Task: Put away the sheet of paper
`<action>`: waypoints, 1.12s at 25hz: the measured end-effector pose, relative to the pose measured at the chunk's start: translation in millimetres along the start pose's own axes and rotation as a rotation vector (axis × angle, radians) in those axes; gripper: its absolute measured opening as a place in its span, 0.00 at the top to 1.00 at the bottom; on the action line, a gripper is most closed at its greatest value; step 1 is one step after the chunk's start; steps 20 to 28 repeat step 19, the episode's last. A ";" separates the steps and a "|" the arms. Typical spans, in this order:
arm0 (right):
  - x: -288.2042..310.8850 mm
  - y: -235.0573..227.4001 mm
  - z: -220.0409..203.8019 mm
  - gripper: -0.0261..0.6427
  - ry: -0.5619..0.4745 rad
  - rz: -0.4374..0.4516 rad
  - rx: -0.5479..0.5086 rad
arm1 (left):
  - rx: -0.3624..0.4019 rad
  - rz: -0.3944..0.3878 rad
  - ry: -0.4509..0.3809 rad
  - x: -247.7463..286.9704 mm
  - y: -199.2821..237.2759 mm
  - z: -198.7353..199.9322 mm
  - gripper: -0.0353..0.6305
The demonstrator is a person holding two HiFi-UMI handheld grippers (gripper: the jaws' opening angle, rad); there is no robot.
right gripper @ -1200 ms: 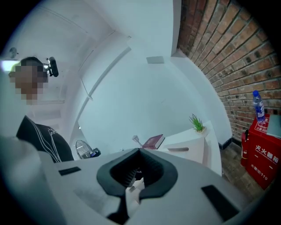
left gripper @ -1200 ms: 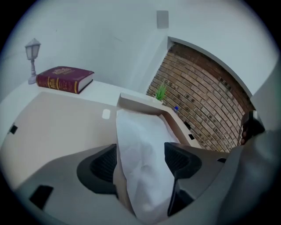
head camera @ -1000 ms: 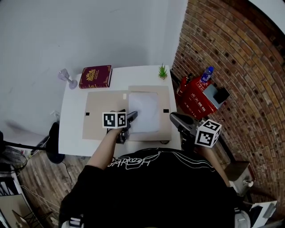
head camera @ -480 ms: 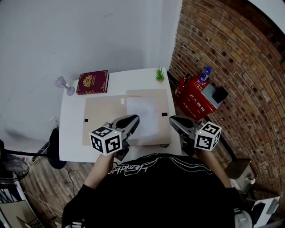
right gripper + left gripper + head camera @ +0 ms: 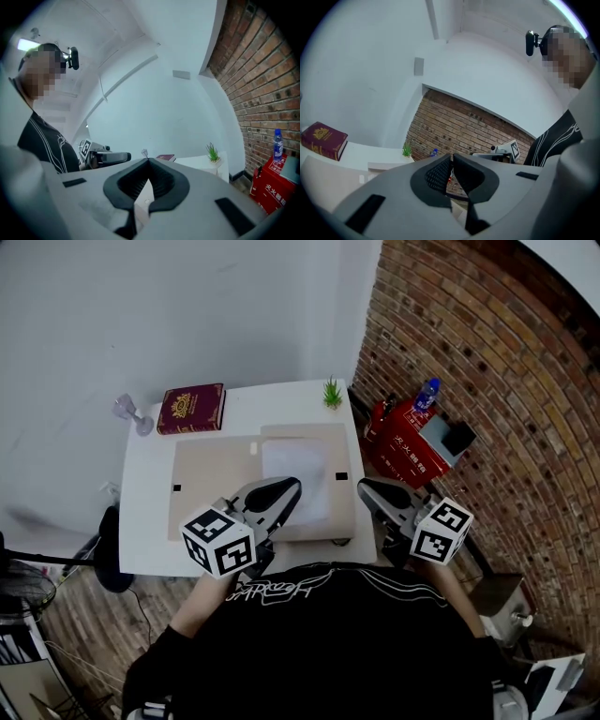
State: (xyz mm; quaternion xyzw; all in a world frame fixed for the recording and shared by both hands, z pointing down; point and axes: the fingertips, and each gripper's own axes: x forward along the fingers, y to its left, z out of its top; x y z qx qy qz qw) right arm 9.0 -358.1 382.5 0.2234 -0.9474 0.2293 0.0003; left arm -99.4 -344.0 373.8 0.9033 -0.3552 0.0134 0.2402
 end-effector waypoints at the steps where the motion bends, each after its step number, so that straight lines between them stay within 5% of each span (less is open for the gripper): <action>1: -0.8 1.3 -0.2 0.96 0.002 0.002 -0.003 | -0.004 0.001 0.002 -0.1 0.1 -1.1 0.88; 17: 4.3 0.5 -26.1 0.96 0.048 0.008 0.035 | -0.107 0.006 0.060 2.2 10.5 -31.3 0.88; 28: 6.2 1.1 -26.6 0.96 0.050 0.014 0.033 | -0.110 0.015 0.065 2.8 11.3 -34.4 0.88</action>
